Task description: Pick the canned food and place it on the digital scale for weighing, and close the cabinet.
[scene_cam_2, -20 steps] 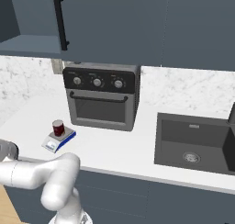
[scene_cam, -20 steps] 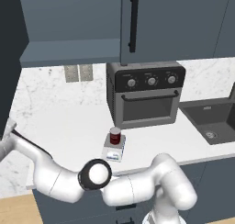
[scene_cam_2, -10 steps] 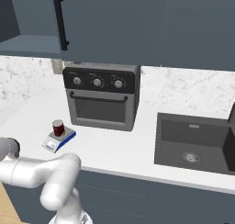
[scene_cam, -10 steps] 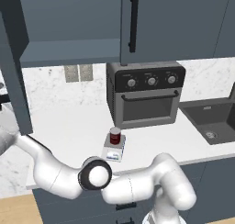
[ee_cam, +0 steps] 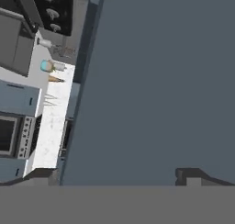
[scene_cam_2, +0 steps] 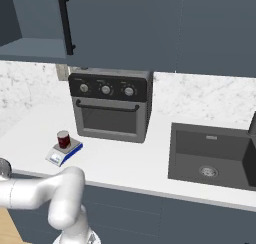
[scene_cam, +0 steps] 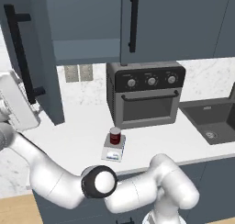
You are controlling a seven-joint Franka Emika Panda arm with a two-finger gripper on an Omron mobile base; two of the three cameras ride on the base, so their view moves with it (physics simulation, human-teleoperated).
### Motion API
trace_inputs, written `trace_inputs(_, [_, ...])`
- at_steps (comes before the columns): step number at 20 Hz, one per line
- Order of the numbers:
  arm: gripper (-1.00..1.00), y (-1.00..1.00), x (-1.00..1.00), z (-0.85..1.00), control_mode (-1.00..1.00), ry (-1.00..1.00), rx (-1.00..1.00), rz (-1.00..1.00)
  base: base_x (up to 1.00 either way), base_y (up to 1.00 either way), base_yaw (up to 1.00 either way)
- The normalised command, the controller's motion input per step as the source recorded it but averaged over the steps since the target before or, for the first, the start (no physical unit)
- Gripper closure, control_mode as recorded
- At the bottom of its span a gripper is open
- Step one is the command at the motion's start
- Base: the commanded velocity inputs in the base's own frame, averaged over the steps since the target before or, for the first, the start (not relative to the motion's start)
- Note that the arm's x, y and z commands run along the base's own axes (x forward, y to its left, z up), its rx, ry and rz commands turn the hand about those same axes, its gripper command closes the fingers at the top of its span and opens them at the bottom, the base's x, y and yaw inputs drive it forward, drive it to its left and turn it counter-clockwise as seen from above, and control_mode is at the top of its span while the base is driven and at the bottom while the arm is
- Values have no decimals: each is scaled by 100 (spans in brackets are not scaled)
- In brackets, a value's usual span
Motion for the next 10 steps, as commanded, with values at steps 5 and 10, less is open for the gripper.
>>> trace_inputs(5, [-100,-100,-15,-9,-100,41,4,8,0,0,0])
trace_inputs(10, [-100,-100,20,-5,-100,59,0,9,0,0,0])
